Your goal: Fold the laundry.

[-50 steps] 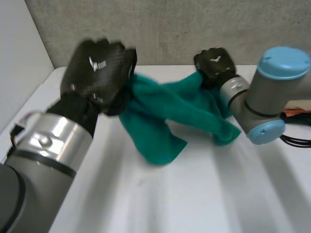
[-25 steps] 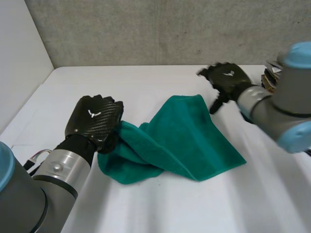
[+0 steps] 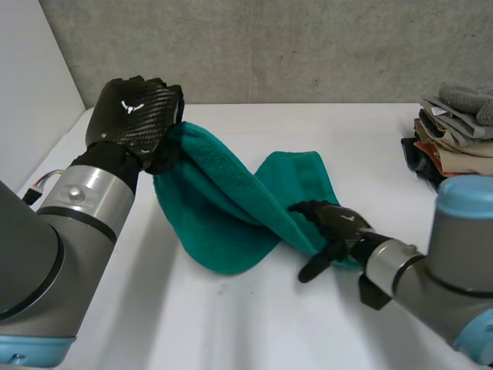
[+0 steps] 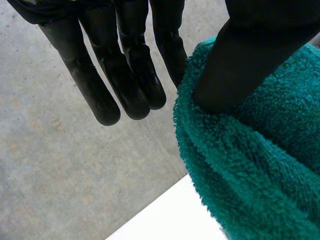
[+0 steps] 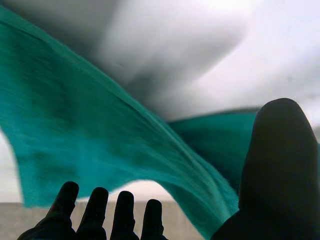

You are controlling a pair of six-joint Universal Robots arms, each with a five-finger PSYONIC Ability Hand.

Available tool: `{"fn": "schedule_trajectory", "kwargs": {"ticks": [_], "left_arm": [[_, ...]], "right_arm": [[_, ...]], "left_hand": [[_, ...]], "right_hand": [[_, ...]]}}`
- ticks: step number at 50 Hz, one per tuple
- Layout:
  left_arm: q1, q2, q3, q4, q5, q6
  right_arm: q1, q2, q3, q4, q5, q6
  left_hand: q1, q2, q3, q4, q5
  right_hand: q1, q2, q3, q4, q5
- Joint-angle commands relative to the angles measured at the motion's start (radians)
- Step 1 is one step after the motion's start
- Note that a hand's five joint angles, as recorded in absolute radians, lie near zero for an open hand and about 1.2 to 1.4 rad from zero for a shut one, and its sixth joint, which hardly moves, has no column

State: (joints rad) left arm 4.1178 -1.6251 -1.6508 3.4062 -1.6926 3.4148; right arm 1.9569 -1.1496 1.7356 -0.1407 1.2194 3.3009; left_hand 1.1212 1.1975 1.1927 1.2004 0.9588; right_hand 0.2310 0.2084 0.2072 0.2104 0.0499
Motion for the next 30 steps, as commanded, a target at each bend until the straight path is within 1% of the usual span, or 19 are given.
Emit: {"fn": "schedule_trajectory", "kwargs": {"ticks": [1, 2, 4, 5, 6, 9, 10, 13, 14, 17, 18, 21, 22, 24, 26, 28, 29, 30], "left_arm": [[-0.004, -0.006, 0.008, -0.004, -0.002, -0.017], [-0.004, -0.004, 0.008, -0.005, -0.002, -0.023], [-0.001, 0.004, 0.003, -0.005, -0.002, -0.048], [-0.001, 0.008, 0.002, -0.005, -0.002, -0.055], [0.001, 0.011, 0.000, -0.005, -0.002, -0.064], [0.004, 0.022, -0.003, -0.010, -0.002, -0.066], [0.009, 0.036, -0.004, -0.018, -0.002, -0.065], [0.022, 0.053, -0.004, -0.033, -0.001, -0.065], [0.038, 0.060, -0.004, -0.048, 0.001, -0.065], [0.056, 0.067, 0.003, -0.077, 0.002, -0.066], [0.061, 0.070, 0.009, -0.103, 0.004, -0.066], [0.064, 0.070, 0.014, -0.146, 0.017, -0.066], [0.065, 0.068, 0.014, -0.174, 0.033, -0.066], [0.068, 0.065, 0.011, -0.199, 0.051, -0.066], [0.075, 0.047, 0.002, -0.223, 0.080, -0.071], [0.079, 0.019, -0.006, -0.226, 0.102, -0.072], [0.079, -0.001, -0.010, -0.226, 0.106, -0.072], [0.079, -0.053, -0.012, -0.226, 0.111, -0.071]], "right_arm": [[0.096, 0.123, -0.067, -0.194, 0.138, 0.056], [0.108, 0.155, -0.096, -0.220, 0.191, 0.043], [0.111, 0.179, -0.125, -0.232, 0.242, 0.014], [0.111, 0.186, -0.136, -0.231, 0.268, -0.006], [0.100, 0.186, -0.148, -0.227, 0.307, -0.057], [0.089, 0.165, -0.143, -0.227, 0.338, -0.171], [0.080, 0.119, -0.131, -0.226, 0.338, -0.261], [0.050, -0.007, -0.130, -0.209, 0.328, -0.401], [0.019, -0.095, -0.128, -0.173, 0.313, -0.500], [-0.027, -0.205, -0.142, -0.085, 0.270, -0.630], [-0.041, -0.260, -0.166, -0.019, 0.232, -0.697], [-0.044, -0.318, -0.235, 0.096, 0.193, -0.748], [-0.052, -0.332, -0.284, 0.189, 0.180, -0.751], [-0.058, -0.340, -0.336, 0.286, 0.172, -0.756], [-0.068, -0.325, -0.399, 0.411, 0.161, -0.762], [-0.082, -0.300, -0.430, 0.479, 0.152, -0.767], [-0.096, -0.257, -0.448, 0.519, 0.147, -0.777], [-0.099, -0.233, -0.458, 0.533, 0.146, -0.784]], "left_hand": [[0.275, 0.199, 0.204, 0.196, 0.263], [0.275, 0.199, 0.204, 0.196, 0.263], [0.275, 0.199, 0.204, 0.196, 0.263], [0.275, 0.199, 0.204, 0.196, 0.263], [0.275, 0.199, 0.204, 0.196, 0.263], [0.275, 0.199, 0.204, 0.196, 0.263], [0.275, 0.199, 0.204, 0.196, 0.263], [0.275, 0.199, 0.204, 0.196, 0.263], [0.275, 0.199, 0.204, 0.196, 0.263], [0.275, 0.199, 0.204, 0.196, 0.263], [0.275, 0.199, 0.204, 0.196, 0.263], [0.275, 0.199, 0.204, 0.196, 0.263], [0.275, 0.199, 0.204, 0.196, 0.263], [0.275, 0.199, 0.204, 0.196, 0.263], [0.275, 0.199, 0.204, 0.196, 0.263], [0.275, 0.199, 0.204, 0.196, 0.263], [0.275, 0.199, 0.204, 0.196, 0.263], [0.275, 0.199, 0.204, 0.196, 0.263]], "right_hand": [[0.231, 0.254, 0.255, 0.252, 0.238], [0.672, 0.694, 0.695, 0.692, 0.678], [1.163, 1.185, 1.187, 1.183, 1.169], [1.165, 1.188, 1.189, 1.186, 1.172], [1.165, 1.188, 1.189, 1.186, 1.172], [1.165, 1.188, 1.189, 1.186, 1.172], [1.165, 1.188, 1.189, 1.186, 1.172], [1.165, 1.188, 1.189, 1.186, 1.172], [1.165, 1.188, 1.189, 1.186, 1.172], [1.165, 1.188, 1.189, 1.186, 1.172], [1.165, 1.188, 1.189, 1.186, 1.172], [1.165, 1.188, 1.189, 1.186, 1.172], [1.165, 1.188, 1.189, 1.186, 1.172], [1.165, 1.188, 1.189, 1.186, 1.172], [1.165, 1.188, 1.189, 1.186, 1.172], [1.165, 1.188, 1.189, 1.186, 1.172], [1.165, 1.188, 1.189, 1.186, 1.172], [1.165, 1.188, 1.189, 1.186, 1.172]]}}
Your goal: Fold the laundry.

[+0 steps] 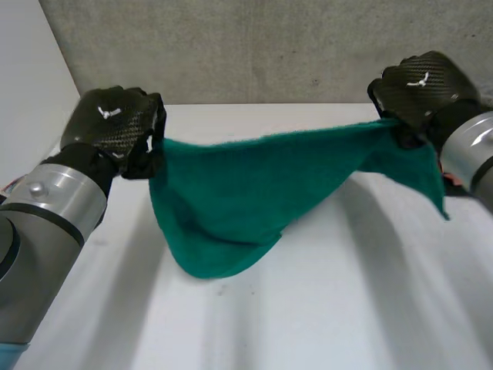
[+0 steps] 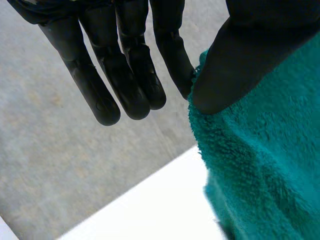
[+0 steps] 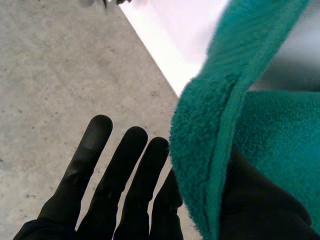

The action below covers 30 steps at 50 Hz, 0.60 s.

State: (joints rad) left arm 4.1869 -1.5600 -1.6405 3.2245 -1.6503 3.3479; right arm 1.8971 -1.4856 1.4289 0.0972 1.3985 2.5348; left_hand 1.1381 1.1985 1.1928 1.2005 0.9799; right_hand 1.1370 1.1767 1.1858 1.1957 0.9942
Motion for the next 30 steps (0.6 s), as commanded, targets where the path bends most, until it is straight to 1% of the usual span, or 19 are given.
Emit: {"fn": "schedule_trajectory", "kwargs": {"ticks": [1, 3, 6, 7, 11, 14, 17, 18, 19, 21, 22, 23, 25, 26, 28, 30], "left_arm": [[0.010, -0.170, -0.016, -0.045, 0.072, -0.001], [0.009, -0.248, -0.006, -0.029, 0.073, 0.005], [0.018, -0.307, 0.017, 0.009, 0.078, 0.002], [0.034, -0.342, 0.027, 0.029, 0.079, -0.004], [0.094, -0.397, 0.056, 0.061, 0.079, 0.007], [0.104, -0.429, 0.117, 0.084, 0.081, 0.010], [0.110, -0.515, 0.266, 0.147, 0.089, 0.025], [0.111, -0.529, 0.307, 0.161, 0.092, 0.031], [0.110, -0.555, 0.396, 0.193, 0.092, 0.047], [0.104, -0.558, 0.479, 0.230, 0.092, 0.065], [0.101, -0.558, 0.517, 0.254, 0.092, 0.071], [0.101, -0.557, 0.580, 0.320, 0.087, 0.077], [0.101, -0.549, 0.616, 0.398, 0.081, 0.079], [0.102, -0.528, 0.622, 0.487, 0.078, 0.084], [0.099, -0.493, 0.617, 0.570, 0.070, 0.087], [0.101, -0.447, 0.590, 0.653, 0.058, 0.090]], "right_arm": [[-0.036, 0.154, -0.165, 0.305, -0.035, -0.036], [-0.035, 0.200, -0.174, 0.305, -0.027, -0.054], [-0.035, 0.231, -0.176, 0.294, -0.026, -0.060], [-0.036, 0.247, -0.173, 0.283, -0.023, -0.059], [-0.039, 0.307, -0.171, 0.225, -0.021, -0.067], [-0.040, 0.353, -0.194, 0.167, -0.016, -0.070], [-0.035, 0.413, -0.289, 0.040, -0.004, -0.065], [-0.033, 0.439, -0.342, -0.047, 0.011, -0.062], [-0.033, 0.452, -0.367, -0.100, 0.022, -0.062], [-0.030, 0.462, -0.409, -0.221, 0.046, -0.057], [-0.026, 0.462, -0.432, -0.358, 0.069, -0.048], [-0.018, 0.459, -0.435, -0.432, 0.079, -0.045], [0.002, 0.452, -0.430, -0.589, 0.085, -0.039], [0.017, 0.440, -0.421, -0.725, 0.100, -0.031], [0.031, 0.423, -0.404, -0.833, 0.102, -0.025], [0.046, 0.406, -0.389, -0.893, 0.088, -0.027]], "left_hand": [[0.258, 0.198, 0.203, 0.196, 0.242], [0.258, 0.198, 0.203, 0.196, 0.242], [0.258, 0.198, 0.203, 0.196, 0.242], [0.258, 0.198, 0.203, 0.196, 0.242], [0.258, 0.198, 0.203, 0.196, 0.242], [0.258, 0.198, 0.203, 0.196, 0.242], [0.258, 0.198, 0.203, 0.196, 0.242], [0.258, 0.198, 0.203, 0.196, 0.242], [0.258, 0.198, 0.203, 0.196, 0.242], [0.258, 0.198, 0.203, 0.196, 0.242], [0.258, 0.198, 0.203, 0.196, 0.242], [0.258, 0.198, 0.203, 0.196, 0.242], [0.258, 0.198, 0.203, 0.196, 0.242], [0.258, 0.198, 0.203, 0.196, 0.242], [0.258, 0.198, 0.203, 0.196, 0.242], [0.258, 0.198, 0.203, 0.196, 0.242]], "right_hand": [[0.259, 0.220, 0.211, 0.201, 0.227], [0.259, 0.220, 0.211, 0.201, 0.227], [0.259, 0.220, 0.211, 0.201, 0.227], [0.259, 0.220, 0.211, 0.201, 0.227], [0.259, 0.220, 0.211, 0.201, 0.227], [0.259, 0.220, 0.211, 0.201, 0.227], [0.259, 0.220, 0.211, 0.201, 0.227], [0.259, 0.220, 0.211, 0.201, 0.227], [0.259, 0.220, 0.211, 0.201, 0.227], [0.259, 0.220, 0.211, 0.201, 0.227], [0.259, 0.220, 0.211, 0.201, 0.227], [0.259, 0.220, 0.211, 0.201, 0.227], [0.259, 0.220, 0.211, 0.201, 0.227], [0.259, 0.220, 0.211, 0.201, 0.227], [0.259, 0.220, 0.211, 0.201, 0.227], [0.259, 0.220, 0.211, 0.201, 0.227]]}}
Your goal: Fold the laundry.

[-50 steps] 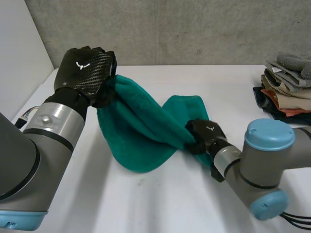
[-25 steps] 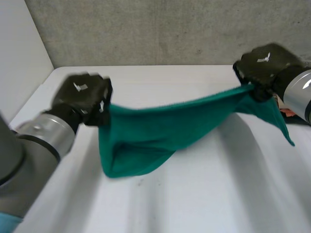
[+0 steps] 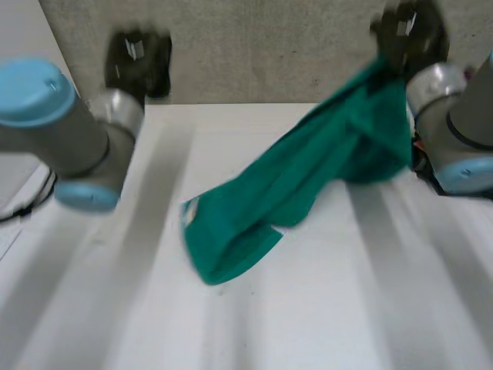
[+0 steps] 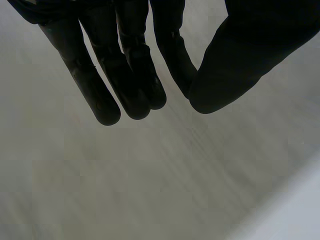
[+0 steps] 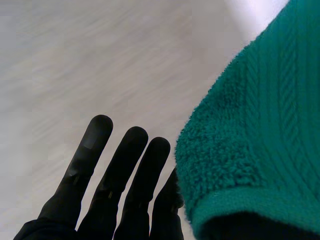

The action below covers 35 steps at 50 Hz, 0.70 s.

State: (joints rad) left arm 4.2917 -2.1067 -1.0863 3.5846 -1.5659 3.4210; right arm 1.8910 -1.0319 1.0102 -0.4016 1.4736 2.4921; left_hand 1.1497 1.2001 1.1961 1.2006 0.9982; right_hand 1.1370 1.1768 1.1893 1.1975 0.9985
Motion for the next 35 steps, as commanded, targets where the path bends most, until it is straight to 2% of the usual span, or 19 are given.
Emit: {"fn": "schedule_trajectory", "kwargs": {"ticks": [1, 9, 10, 11, 12, 13, 14, 19, 23, 30, 35], "left_arm": [[-0.003, 0.112, 0.017, 0.298, -0.028, 0.017], [-0.007, 0.142, -0.205, 0.177, -0.019, 0.010], [-0.009, 0.142, -0.230, 0.166, -0.014, 0.007], [-0.009, 0.142, -0.254, 0.158, -0.008, 0.006], [-0.010, 0.142, -0.298, 0.151, 0.015, 0.003], [-0.010, 0.137, -0.316, 0.151, 0.027, 0.001], [-0.012, 0.131, -0.325, 0.146, 0.041, -0.002], [-0.012, 0.087, -0.336, 0.132, 0.124, -0.060], [-0.021, 0.013, -0.304, 0.091, 0.156, -0.164], [-0.067, -0.102, -0.199, -0.125, 0.244, -0.312], [-0.122, -0.202, -0.155, -0.269, 0.346, -0.407]], "right_arm": [[0.053, -0.050, 0.031, -0.391, 0.013, 0.016], [0.080, -0.059, 0.119, -0.169, -0.004, 0.025], [0.083, -0.060, 0.132, -0.160, -0.009, 0.030], [0.083, -0.063, 0.149, -0.158, -0.015, 0.037], [0.088, -0.083, 0.181, -0.157, -0.027, 0.051], [0.089, -0.103, 0.195, -0.155, -0.033, 0.059], [0.091, -0.128, 0.211, -0.152, -0.041, 0.066], [0.097, -0.258, 0.281, -0.131, -0.096, 0.109], [0.118, -0.345, 0.291, -0.060, -0.121, 0.123], [0.129, -0.462, 0.275, 0.072, -0.125, 0.129], [0.154, -0.511, 0.275, 0.102, -0.113, 0.154]], "left_hand": [[0.247, 0.196, 0.200, 0.196, 0.223], [0.247, 0.196, 0.200, 0.196, 0.223], [0.180, 0.130, 0.134, 0.129, 0.157], [-0.076, -0.127, -0.123, -0.127, -0.099], [-0.614, -0.664, -0.660, -0.665, -0.637], [-0.814, -0.864, -0.860, -0.865, -0.837], [-0.918, -0.968, -0.964, -0.968, -0.941], [-0.948, -0.998, -0.994, -0.999, -0.971], [-0.942, -0.993, -0.989, -0.993, -0.965], [-0.910, -0.960, -0.956, -0.961, -0.933], [-0.737, -0.787, -0.783, -0.788, -0.760]], "right_hand": [[0.259, 0.219, 0.207, 0.199, 0.223], [0.259, 0.219, 0.207, 0.199, 0.223], [0.259, 0.219, 0.207, 0.199, 0.223], [0.259, 0.219, 0.207, 0.199, 0.223], [0.259, 0.219, 0.207, 0.199, 0.223], [0.259, 0.219, 0.207, 0.199, 0.223], [0.259, 0.219, 0.207, 0.199, 0.223], [0.259, 0.219, 0.207, 0.199, 0.223], [0.259, 0.219, 0.207, 0.199, 0.223], [0.259, 0.219, 0.207, 0.199, 0.223], [0.259, 0.219, 0.207, 0.199, 0.223]]}}
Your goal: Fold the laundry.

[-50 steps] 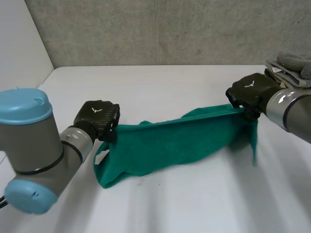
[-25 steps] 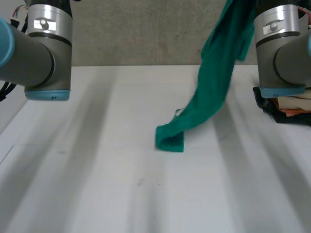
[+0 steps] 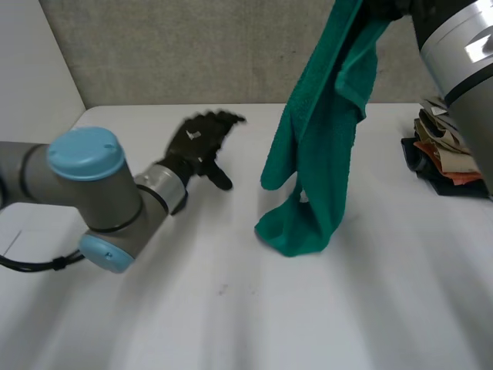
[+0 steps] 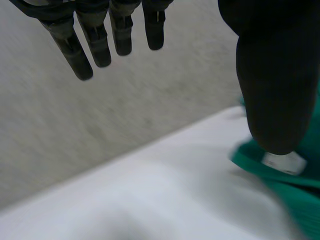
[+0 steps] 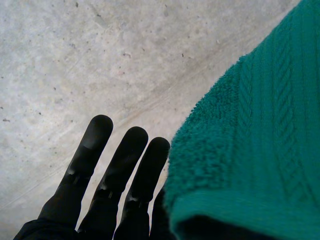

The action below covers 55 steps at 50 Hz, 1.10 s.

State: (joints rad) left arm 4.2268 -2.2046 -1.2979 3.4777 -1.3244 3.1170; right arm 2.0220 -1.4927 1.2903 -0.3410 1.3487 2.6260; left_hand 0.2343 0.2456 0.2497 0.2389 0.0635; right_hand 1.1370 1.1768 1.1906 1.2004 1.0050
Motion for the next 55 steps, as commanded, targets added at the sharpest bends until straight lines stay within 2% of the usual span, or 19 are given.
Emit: {"fn": "schedule_trajectory", "kwargs": {"ticks": [1, 10, 17, 22, 23, 24, 26, 29, 30, 31, 33, 35, 38, 44, 47, 51, 55], "left_arm": [[-0.063, -0.112, 0.060, -0.172, 0.112, -0.113], [-0.119, -0.178, 0.140, -0.181, 0.125, -0.215], [-0.194, -0.248, 0.236, -0.184, 0.142, -0.276], [-0.251, -0.280, 0.269, -0.184, 0.224, -0.337], [-0.255, -0.285, 0.273, -0.184, 0.238, -0.350], [-0.261, -0.291, 0.282, -0.184, 0.254, -0.371], [-0.260, -0.291, 0.285, -0.183, 0.254, -0.380], [-0.252, -0.270, 0.292, -0.192, 0.191, -0.390], [-0.245, -0.264, 0.290, -0.195, 0.162, -0.387], [-0.220, -0.227, 0.276, -0.207, 0.096, -0.377], [-0.176, -0.167, 0.259, -0.229, 0.044, -0.370], [-0.087, -0.083, 0.205, -0.268, -0.002, -0.360], [0.008, 0.064, 0.108, -0.296, 0.001, -0.334], [0.097, 0.322, -0.070, -0.299, -0.001, -0.241], [0.113, 0.390, -0.119, -0.310, -0.002, -0.192], [0.121, 0.491, -0.231, -0.337, -0.002, -0.066], [0.121, 0.505, -0.299, -0.365, -0.006, 0.061]], "right_arm": [[0.026, -0.054, -0.005, 0.049, 0.013, 0.020], [0.090, -0.063, -0.011, 0.128, 0.087, 0.022], [0.150, -0.069, -0.025, 0.145, 0.122, 0.020], [0.144, -0.069, -0.045, 0.165, 0.127, 0.022], [0.141, -0.069, -0.046, 0.166, 0.129, 0.022], [0.136, -0.069, -0.048, 0.168, 0.135, 0.022], [0.135, -0.067, -0.048, 0.169, 0.142, 0.017], [0.133, -0.057, -0.046, 0.184, 0.161, 0.011], [0.130, -0.058, -0.046, 0.192, 0.162, 0.006], [0.117, -0.055, -0.048, 0.206, 0.164, 0.003], [0.083, -0.046, -0.048, 0.218, 0.164, -0.006], [0.010, -0.035, -0.046, 0.232, 0.164, -0.029], [-0.057, -0.035, -0.037, 0.260, 0.165, -0.069], [-0.103, -0.035, -0.013, 0.406, 0.147, -0.113], [-0.111, -0.035, -0.009, 0.471, 0.144, -0.119], [-0.135, -0.014, 0.016, 0.595, 0.142, -0.184], [-0.135, 0.060, 0.066, 0.652, 0.141, -0.264]], "left_hand": [[0.179, 0.168, 0.163, 0.174, 0.175], [0.138, 0.127, 0.122, 0.133, 0.134], [0.067, 0.056, 0.052, 0.063, 0.064], [0.132, 0.120, 0.116, 0.127, 0.128], [0.202, 0.190, 0.186, 0.197, 0.198], [0.609, 0.598, 0.594, 0.605, 0.605], [1.159, 1.148, 1.144, 1.154, 1.155], [1.162, 1.151, 1.147, 1.157, 1.158], [1.162, 1.151, 1.147, 1.157, 1.158], [1.162, 1.151, 1.147, 1.157, 1.158], [1.162, 1.151, 1.147, 1.157, 1.158], [1.162, 1.151, 1.147, 1.157, 1.158], [1.162, 1.151, 1.147, 1.157, 1.158], [1.162, 1.151, 1.147, 1.157, 1.158], [1.162, 1.151, 1.147, 1.157, 1.158], [1.162, 1.151, 1.147, 1.157, 1.158], [1.162, 1.151, 1.147, 1.157, 1.158]], "right_hand": [[0.259, 0.219, 0.206, 0.196, 0.217], [0.259, 0.219, 0.206, 0.196, 0.217], [0.259, 0.219, 0.206, 0.196, 0.217], [0.259, 0.219, 0.206, 0.196, 0.217], [0.259, 0.219, 0.206, 0.196, 0.217], [0.259, 0.219, 0.206, 0.196, 0.217], [0.259, 0.219, 0.206, 0.196, 0.217], [0.259, 0.219, 0.206, 0.196, 0.217], [0.259, 0.219, 0.206, 0.196, 0.217], [0.259, 0.219, 0.206, 0.196, 0.217], [0.259, 0.219, 0.206, 0.196, 0.217], [0.259, 0.219, 0.206, 0.196, 0.217], [0.259, 0.219, 0.206, 0.196, 0.217], [0.259, 0.219, 0.206, 0.196, 0.217], [0.259, 0.219, 0.206, 0.196, 0.217], [0.259, 0.219, 0.206, 0.196, 0.217], [0.259, 0.219, 0.206, 0.196, 0.217]]}}
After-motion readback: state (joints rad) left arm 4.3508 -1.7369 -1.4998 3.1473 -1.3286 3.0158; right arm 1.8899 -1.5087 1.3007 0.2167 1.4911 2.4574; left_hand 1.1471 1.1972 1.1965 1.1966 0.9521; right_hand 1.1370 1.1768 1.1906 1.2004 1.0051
